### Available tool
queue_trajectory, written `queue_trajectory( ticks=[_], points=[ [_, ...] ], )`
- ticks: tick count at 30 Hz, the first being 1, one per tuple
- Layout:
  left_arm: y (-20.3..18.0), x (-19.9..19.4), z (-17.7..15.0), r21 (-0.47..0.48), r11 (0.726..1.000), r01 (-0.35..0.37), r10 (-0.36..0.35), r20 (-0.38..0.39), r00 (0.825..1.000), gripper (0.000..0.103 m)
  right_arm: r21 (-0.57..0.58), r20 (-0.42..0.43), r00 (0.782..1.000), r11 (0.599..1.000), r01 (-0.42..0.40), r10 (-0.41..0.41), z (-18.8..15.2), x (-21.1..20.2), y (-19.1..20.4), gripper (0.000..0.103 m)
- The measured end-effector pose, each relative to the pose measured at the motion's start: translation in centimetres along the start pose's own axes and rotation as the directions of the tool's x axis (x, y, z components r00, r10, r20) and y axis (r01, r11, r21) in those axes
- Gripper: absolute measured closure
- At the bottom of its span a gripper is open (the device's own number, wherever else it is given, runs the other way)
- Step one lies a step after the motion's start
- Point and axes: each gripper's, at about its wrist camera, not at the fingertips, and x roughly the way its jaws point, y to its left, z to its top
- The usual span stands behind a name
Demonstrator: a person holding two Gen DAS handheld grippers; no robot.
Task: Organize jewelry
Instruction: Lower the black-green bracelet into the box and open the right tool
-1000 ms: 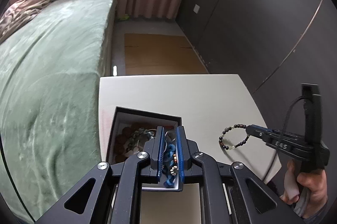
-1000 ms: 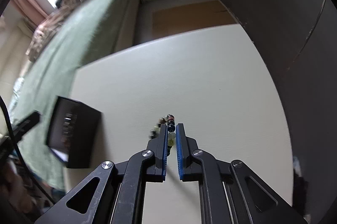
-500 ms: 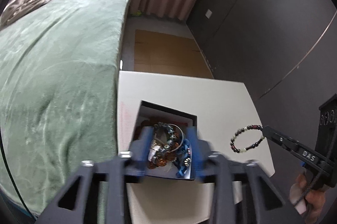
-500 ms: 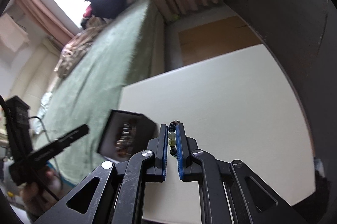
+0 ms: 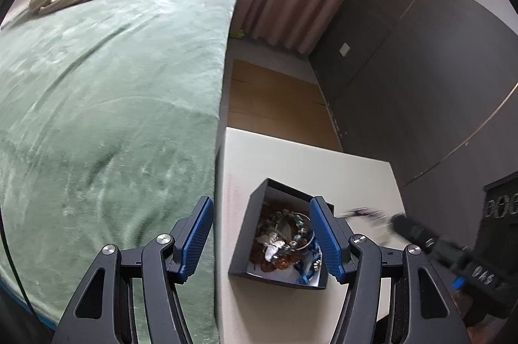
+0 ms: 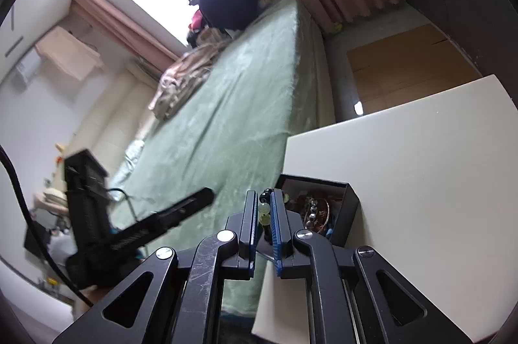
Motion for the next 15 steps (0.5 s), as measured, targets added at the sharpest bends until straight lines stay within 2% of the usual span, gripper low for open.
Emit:
queue_trajectory(
  ticks=[2, 9, 15],
  points=[
    [0.1, -0.1, 0.1, 0.000, 1.000, -0.001, 0.001, 0.002, 1.000, 0.040, 0.020, -0.016, 1.000, 1.000, 0.003, -0.003, -0.3, 0.4, -0.6, 0.058],
    [-0.8, -0.9, -0.1, 0.015, 1.000, 0.003, -0.003, 0.009, 1.000, 0.040, 0.020, -0.008, 0.997, 0.997, 0.079, -0.078, -0.6, -1.6, -1.4, 0.057],
    [-2.8, -2.4, -0.8, 0.064, 0.998, 0.014, -0.015, 0.024, 1.000, 0.040, 0.008, 0.021, 0.992, 0.992, 0.123, -0.124, -1.3, -4.8, -1.0, 0.055]
  ],
)
